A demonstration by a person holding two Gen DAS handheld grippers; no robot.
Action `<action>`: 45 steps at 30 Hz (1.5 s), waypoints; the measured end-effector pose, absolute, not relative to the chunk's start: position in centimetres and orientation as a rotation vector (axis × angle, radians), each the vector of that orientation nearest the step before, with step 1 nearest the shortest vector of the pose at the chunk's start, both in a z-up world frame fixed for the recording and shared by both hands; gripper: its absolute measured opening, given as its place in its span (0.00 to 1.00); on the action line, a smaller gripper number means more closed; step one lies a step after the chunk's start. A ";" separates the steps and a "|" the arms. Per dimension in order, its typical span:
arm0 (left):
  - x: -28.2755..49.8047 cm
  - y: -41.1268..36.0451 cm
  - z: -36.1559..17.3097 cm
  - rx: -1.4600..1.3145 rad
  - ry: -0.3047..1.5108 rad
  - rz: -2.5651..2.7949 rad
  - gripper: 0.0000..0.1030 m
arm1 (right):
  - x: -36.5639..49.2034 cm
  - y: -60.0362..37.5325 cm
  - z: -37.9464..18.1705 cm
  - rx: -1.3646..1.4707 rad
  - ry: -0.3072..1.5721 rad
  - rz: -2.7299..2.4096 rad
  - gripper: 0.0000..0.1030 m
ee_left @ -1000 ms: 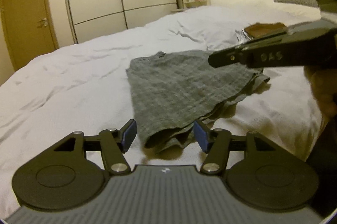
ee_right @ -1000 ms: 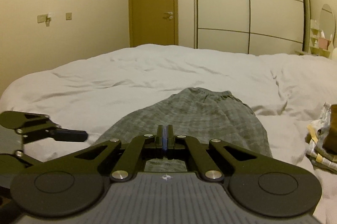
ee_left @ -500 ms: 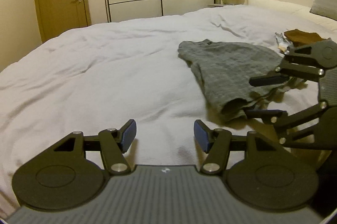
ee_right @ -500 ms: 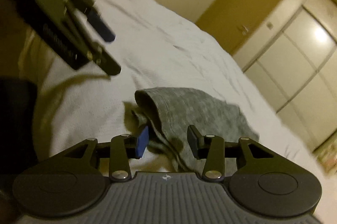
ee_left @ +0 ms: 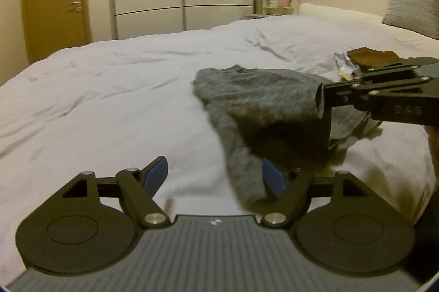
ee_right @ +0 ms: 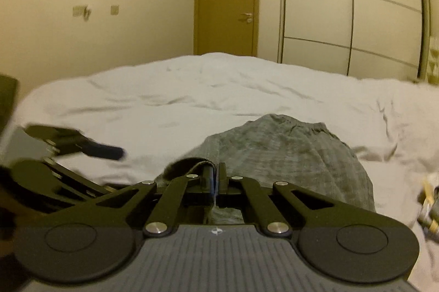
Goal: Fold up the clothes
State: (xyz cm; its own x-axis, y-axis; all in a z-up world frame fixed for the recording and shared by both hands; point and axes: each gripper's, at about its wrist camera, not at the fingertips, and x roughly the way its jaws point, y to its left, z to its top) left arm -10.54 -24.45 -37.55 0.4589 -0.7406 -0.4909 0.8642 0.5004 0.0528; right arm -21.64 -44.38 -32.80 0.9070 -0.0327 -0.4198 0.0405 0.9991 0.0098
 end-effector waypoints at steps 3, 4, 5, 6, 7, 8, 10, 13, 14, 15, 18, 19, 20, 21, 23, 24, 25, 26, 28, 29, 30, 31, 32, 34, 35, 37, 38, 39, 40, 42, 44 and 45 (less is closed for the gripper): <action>-10.0 -27.4 -38.0 0.373 0.429 -1.028 0.72 | -22.1 -44.9 -32.3 0.039 0.414 -0.034 0.00; -9.8 -28.3 -38.2 0.397 0.424 -1.028 0.72 | -22.0 -45.1 -32.1 0.049 0.409 -0.032 0.00; -9.5 -29.1 -38.3 0.416 0.418 -1.026 0.72 | -22.0 -45.2 -31.9 0.059 0.405 -0.030 0.00; -9.3 -29.8 -38.4 0.429 0.412 -1.022 0.72 | -22.2 -45.3 -31.9 0.070 0.402 -0.027 0.00; -9.1 -30.3 -38.5 0.442 0.405 -1.015 0.72 | -22.1 -45.4 -31.8 0.072 0.400 -0.025 0.00; -8.9 -30.6 -38.5 0.449 0.394 -0.998 0.72 | -22.0 -45.4 -31.8 0.073 0.399 -0.023 0.00; -8.4 -30.3 -38.3 0.442 0.374 -0.936 0.69 | -21.6 -45.5 -31.8 0.061 0.404 -0.019 0.00; -7.7 -27.3 -37.5 0.359 0.368 -0.827 0.72 | -21.9 -45.3 -32.0 0.047 0.414 -0.023 0.00; -7.4 -26.1 -37.4 0.337 0.370 -0.802 0.72 | -22.0 -45.2 -32.0 0.047 0.417 -0.020 0.00; -7.2 -25.1 -37.4 0.325 0.375 -0.781 0.73 | -22.0 -45.1 -32.2 0.047 0.423 -0.014 0.03; -6.2 -22.8 -37.8 0.294 0.406 -0.722 0.72 | -22.1 -44.1 -32.9 0.031 0.451 0.013 0.07; -5.9 -22.1 -38.0 0.279 0.423 -0.711 0.72 | -22.1 -43.7 -33.0 0.018 0.462 0.026 0.08; -5.5 -21.5 -38.0 0.253 0.440 -0.710 0.72 | -22.1 -43.2 -33.2 0.000 0.469 0.035 0.10; -5.2 -20.9 -37.9 0.229 0.451 -0.712 0.72 | -22.1 -42.7 -33.4 -0.017 0.476 0.043 0.14; -5.3 -20.1 -37.8 0.218 0.449 -0.737 0.73 | -22.1 -42.0 -33.6 -0.047 0.481 0.050 0.19; -5.4 -20.0 -37.7 0.222 0.443 -0.757 0.73 | -22.0 -41.8 -33.7 -0.058 0.482 0.053 0.22; -5.6 -19.8 -37.6 0.226 0.438 -0.778 0.74 | -21.9 -41.5 -33.7 -0.068 0.483 0.056 0.23; -5.7 -19.8 -37.5 0.231 0.434 -0.793 0.75 | -21.7 -41.3 -33.8 -0.078 0.484 0.066 0.26; -6.1 -19.9 -37.4 0.237 0.426 -0.808 0.76 | -21.2 -40.9 -33.9 -0.090 0.476 0.083 0.29; -6.2 -19.9 -37.3 0.232 0.423 -0.810 0.76 | -20.8 -40.9 -33.9 -0.068 0.462 0.091 0.29; -6.1 -19.9 -37.2 0.224 0.426 -0.808 0.76 | -20.4 -40.9 -33.8 -0.044 0.449 0.099 0.29; -6.0 -20.0 -37.2 0.221 0.431 -0.802 0.77 | -20.0 -40.9 -33.8 -0.010 0.441 0.106 0.29; -5.9 -20.1 -37.2 0.218 0.435 -0.796 0.77 | -19.4 -41.0 -33.8 0.021 0.437 0.114 0.30; -5.6 -20.1 -37.2 0.214 0.445 -0.786 0.77 | -18.1 -40.3 -34.7 0.015 0.492 0.151 0.30; -5.6 -20.0 -37.2 0.218 0.450 -0.787 0.77 | -17.5 -40.0 -35.3 0.006 0.528 0.173 0.30; -5.7 -19.5 -37.1 0.225 0.456 -0.797 0.77 | -17.6 -39.4 -35.8 -0.014 0.548 0.182 0.30; -5.9 -19.1 -37.0 0.225 0.460 -0.807 0.77 | -17.6 -39.2 -36.1 -0.020 0.555 0.185 0.32; -6.0 -18.9 -37.0 0.223 0.466 -0.815 0.78 | -17.9 -39.4 -36.1 -0.007 0.549 0.175 0.34; -6.1 -18.8 -37.0 0.219 0.474 -0.822 0.79 | -18.2 -39.5 -36.1 0.005 0.543 0.164 0.34; -6.2 -18.6 -37.2 0.211 0.492 -0.836 0.79 | -18.6 -39.7 -36.2 0.004 0.544 0.150 0.35; -6.2 -18.8 -37.1 0.205 0.496 -0.851 0.80 | -18.8 -39.6 -36.5 -0.013 0.569 0.162 0.35; -6.2 -19.1 -37.1 0.205 0.496 -0.859 0.80 | -18.9 -39.5 -36.5 -0.015 0.575 0.173 0.35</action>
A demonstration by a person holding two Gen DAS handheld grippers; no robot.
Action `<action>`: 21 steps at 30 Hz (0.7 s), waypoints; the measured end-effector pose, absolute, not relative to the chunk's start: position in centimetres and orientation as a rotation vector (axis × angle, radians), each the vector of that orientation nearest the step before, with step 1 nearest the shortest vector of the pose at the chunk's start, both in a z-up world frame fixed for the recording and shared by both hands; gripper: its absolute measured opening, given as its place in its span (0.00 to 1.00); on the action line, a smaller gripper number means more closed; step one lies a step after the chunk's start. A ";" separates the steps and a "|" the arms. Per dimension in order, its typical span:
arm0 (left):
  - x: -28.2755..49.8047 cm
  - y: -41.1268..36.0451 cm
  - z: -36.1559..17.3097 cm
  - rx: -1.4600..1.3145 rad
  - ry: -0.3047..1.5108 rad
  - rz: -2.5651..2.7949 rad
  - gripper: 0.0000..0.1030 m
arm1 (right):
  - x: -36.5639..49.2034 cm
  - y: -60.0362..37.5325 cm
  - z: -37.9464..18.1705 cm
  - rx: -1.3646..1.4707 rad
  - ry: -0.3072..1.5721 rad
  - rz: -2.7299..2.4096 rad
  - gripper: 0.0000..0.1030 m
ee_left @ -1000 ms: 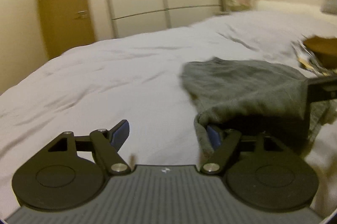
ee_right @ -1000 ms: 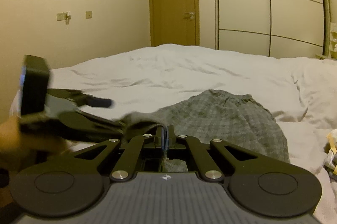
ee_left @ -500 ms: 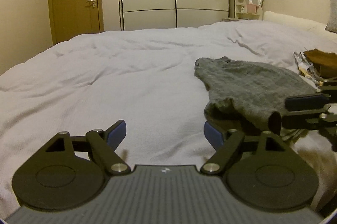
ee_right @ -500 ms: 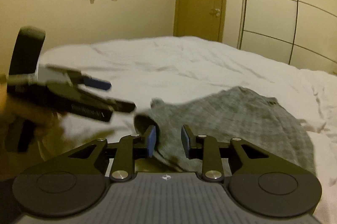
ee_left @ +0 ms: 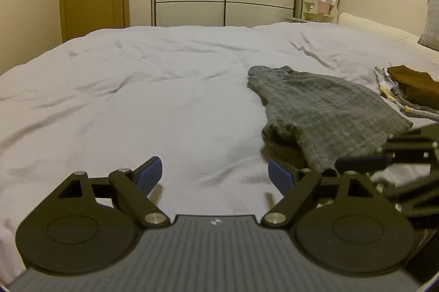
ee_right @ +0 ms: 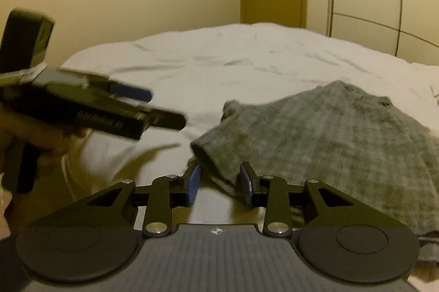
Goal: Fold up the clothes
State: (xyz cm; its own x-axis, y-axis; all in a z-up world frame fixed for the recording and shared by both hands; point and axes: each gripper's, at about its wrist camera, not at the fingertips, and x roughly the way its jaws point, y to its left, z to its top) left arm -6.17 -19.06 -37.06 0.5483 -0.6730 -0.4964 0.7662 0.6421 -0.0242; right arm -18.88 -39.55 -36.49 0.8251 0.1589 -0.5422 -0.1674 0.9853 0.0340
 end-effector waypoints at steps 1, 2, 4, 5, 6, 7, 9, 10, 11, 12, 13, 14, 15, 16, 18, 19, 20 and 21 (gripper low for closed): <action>-6.0 -19.5 -36.9 0.210 0.500 -0.874 0.80 | -19.0 -39.5 -36.5 -0.018 0.579 0.182 0.34; -5.9 -20.1 -36.8 0.218 0.508 -0.895 0.81 | -19.3 -39.6 -36.5 -0.018 0.575 0.177 0.34; -5.5 -21.4 -36.6 0.241 0.524 -0.936 0.81 | -19.9 -39.7 -36.4 -0.016 0.566 0.164 0.34; -5.4 -22.0 -36.5 0.251 0.521 -0.951 0.81 | -20.3 -40.0 -36.4 0.003 0.561 0.150 0.34; -5.2 -22.5 -36.5 0.256 0.521 -0.965 0.81 | -20.6 -40.2 -36.4 0.020 0.559 0.139 0.34; -4.9 -23.1 -36.6 0.264 0.529 -0.974 0.82 | -20.9 -40.5 -36.5 0.037 0.557 0.129 0.34; -4.3 -24.1 -37.1 0.298 0.551 -0.975 0.82 | -21.5 -40.8 -36.5 0.060 0.554 0.115 0.34; -4.2 -24.5 -37.5 0.321 0.556 -0.962 0.82 | -21.7 -40.9 -36.5 0.067 0.554 0.110 0.34; -4.0 -24.8 -37.8 0.344 0.560 -0.948 0.82 | -21.8 -41.0 -36.5 0.069 0.554 0.108 0.34; -3.9 -24.8 -38.1 0.348 0.564 -0.931 0.82 | -22.0 -41.0 -36.4 0.068 0.552 0.105 0.34; -3.7 -24.3 -38.1 0.331 0.568 -0.912 0.82 | -22.1 -41.1 -36.2 0.067 0.548 0.101 0.34; -3.4 -23.7 -38.2 0.313 0.573 -0.891 0.81 | -22.0 -41.2 -36.0 0.072 0.540 0.098 0.34; -3.2 -23.1 -38.3 0.300 0.580 -0.867 0.81 | -21.9 -41.3 -35.9 0.079 0.532 0.095 0.34; -2.9 -22.4 -38.4 0.294 0.585 -0.842 0.81 | -21.7 -41.5 -35.7 0.093 0.519 0.091 0.34; -2.6 -20.9 -38.4 0.280 0.590 -0.814 0.81 | -21.2 -41.6 -35.3 0.116 0.496 0.082 0.34; -2.5 -20.2 -38.3 0.271 0.590 -0.807 0.81 | -20.7 -41.6 -35.1 0.123 0.484 0.074 0.34; -2.4 -19.5 -38.0 0.261 0.588 -0.801 0.81 | -20.1 -41.6 -34.9 0.131 0.473 0.064 0.35; -2.5 -19.1 -37.7 0.253 0.583 -0.797 0.81 | -19.4 -41.4 -34.9 0.141 0.465 0.054 0.35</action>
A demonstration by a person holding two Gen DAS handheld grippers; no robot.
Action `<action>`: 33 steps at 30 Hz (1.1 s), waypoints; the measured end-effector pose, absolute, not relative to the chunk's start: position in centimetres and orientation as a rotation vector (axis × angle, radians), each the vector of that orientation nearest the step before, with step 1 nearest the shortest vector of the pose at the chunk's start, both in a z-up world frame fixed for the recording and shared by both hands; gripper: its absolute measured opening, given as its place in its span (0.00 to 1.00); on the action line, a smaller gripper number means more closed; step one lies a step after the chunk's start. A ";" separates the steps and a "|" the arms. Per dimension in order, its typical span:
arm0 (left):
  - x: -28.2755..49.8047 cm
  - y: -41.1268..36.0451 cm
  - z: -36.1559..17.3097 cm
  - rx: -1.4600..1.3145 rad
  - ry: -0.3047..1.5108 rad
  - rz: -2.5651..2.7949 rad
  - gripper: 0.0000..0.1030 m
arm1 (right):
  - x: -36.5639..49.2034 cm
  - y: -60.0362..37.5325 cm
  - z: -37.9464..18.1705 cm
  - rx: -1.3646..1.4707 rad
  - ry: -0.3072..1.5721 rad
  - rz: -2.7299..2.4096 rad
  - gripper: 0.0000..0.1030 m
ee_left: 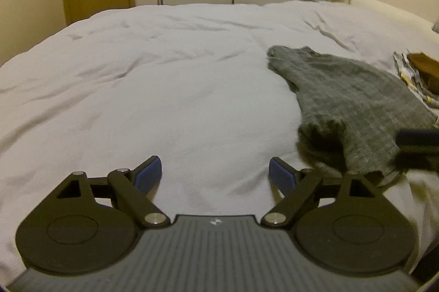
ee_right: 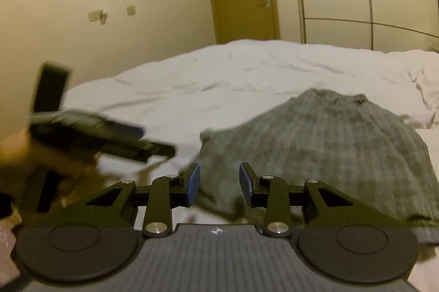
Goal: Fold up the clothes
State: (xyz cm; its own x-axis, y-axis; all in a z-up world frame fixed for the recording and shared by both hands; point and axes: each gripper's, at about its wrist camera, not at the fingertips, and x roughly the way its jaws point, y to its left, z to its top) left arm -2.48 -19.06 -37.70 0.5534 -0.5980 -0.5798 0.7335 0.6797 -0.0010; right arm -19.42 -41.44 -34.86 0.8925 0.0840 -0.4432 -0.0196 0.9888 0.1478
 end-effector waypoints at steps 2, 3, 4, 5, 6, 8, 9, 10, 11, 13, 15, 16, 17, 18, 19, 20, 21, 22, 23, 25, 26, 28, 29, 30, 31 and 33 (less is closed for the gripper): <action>-2.7 -18.3 -37.1 0.241 0.568 -0.792 0.81 | -17.8 -41.1 -35.3 0.165 0.476 0.050 0.36; -2.8 -18.0 -36.8 0.235 0.562 -0.796 0.81 | -17.0 -40.7 -35.9 0.173 0.510 0.076 0.37; -2.9 -17.9 -36.5 0.230 0.556 -0.802 0.81 | -16.7 -40.1 -36.4 0.158 0.539 0.110 0.39; -3.0 -17.9 -36.3 0.228 0.549 -0.811 0.81 | -16.4 -39.5 -37.0 0.142 0.568 0.144 0.44; -3.2 -17.9 -35.9 0.229 0.539 -0.822 0.81 | -16.3 -38.9 -37.4 0.129 0.593 0.175 0.44; -3.5 -18.3 -35.4 0.238 0.521 -0.851 0.82 | -17.3 -38.7 -37.2 0.136 0.598 0.204 0.42; -3.6 -18.8 -35.2 0.244 0.516 -0.870 0.82 | -17.8 -38.6 -37.2 0.139 0.600 0.215 0.39; -3.6 -19.5 -35.1 0.249 0.513 -0.888 0.82 | -18.4 -38.7 -37.1 0.144 0.601 0.205 0.39; -3.6 -20.2 -35.1 0.252 0.511 -0.905 0.82 | -18.9 -38.9 -37.0 0.147 0.602 0.195 0.39; -3.7 -22.1 -35.3 0.254 0.515 -0.950 0.82 | -20.1 -39.2 -36.9 0.150 0.601 0.172 0.39; -3.7 -23.6 -35.6 0.262 0.535 -0.987 0.82 | -21.2 -39.6 -36.7 0.153 0.598 0.149 0.39; -3.7 -24.2 -36.0 0.277 0.548 -0.997 0.82 | -21.8 -39.8 -36.6 0.149 0.595 0.136 0.39; -3.7 -24.5 -36.5 0.316 0.552 -0.989 0.81 | -22.4 -40.0 -36.4 0.140 0.589 0.119 0.39; -3.7 -24.5 -37.1 0.371 0.548 -0.968 0.81 | -23.1 -40.3 -36.2 0.129 0.583 0.102 0.39; -3.7 -24.2 -37.6 0.409 0.544 -0.959 0.82 | -23.9 -40.6 -35.9 0.111 0.574 0.079 0.40; -3.8 -23.5 -37.7 0.424 0.535 -0.960 0.82 | -24.6 -40.9 -35.7 0.092 0.567 0.056 0.41; -4.1 -22.6 -37.6 0.438 0.520 -0.959 0.82 | -25.2 -41.5 -35.5 0.075 0.562 0.024 0.44; -4.4 -21.8 -37.4 0.452 0.505 -0.958 0.81 | -25.9 -42.1 -35.3 0.059 0.558 -0.008 0.45; -4.9 -21.0 -37.2 0.484 0.473 -0.958 0.82 | -26.4 -42.8 -35.1 0.043 0.556 -0.044 0.45; -6.4 -20.2 -36.5 0.580 0.386 -0.966 0.82 | -27.1 -43.8 -34.9 -0.005 0.562 -0.100 0.47; -7.3 -20.0 -36.1 0.623 0.346 -0.979 0.82 | -27.5 -44.3 -34.8 -0.032 0.566 -0.127 0.48; -9.1 -20.3 -35.6 0.704 0.266 -1.027 0.83 | -27.9 -44.7 -34.8 -0.120 0.582 -0.173 0.51; -10.2 -20.8 -35.5 0.750 0.224 -1.063 0.85 | -28.0 -44.7 -34.9 -0.181 0.587 -0.196 0.55; -11.5 -21.5 -35.7 0.804 0.179 -1.103 0.87 | -28.0 -44.7 -35.1 -0.242 0.591 -0.217 0.60; -12.6 -22.4 -36.1 0.861 0.141 -1.137 0.88 | -27.9 -44.6 -35.3 -0.298 0.593 -0.229 0.64; -14.3 -24.2 -37.3 0.980 0.071 -1.181 0.88 | -27.4 -44.6 -35.8 -0.395 0.597 -0.244 0.70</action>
State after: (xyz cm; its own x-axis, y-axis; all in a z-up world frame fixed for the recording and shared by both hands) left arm -14.32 -24.20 -37.34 0.4277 -0.7399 -0.5193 0.7965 0.0368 0.6035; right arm -27.45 -44.60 -35.82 0.8018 -0.3339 -0.4956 0.1090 0.8972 -0.4280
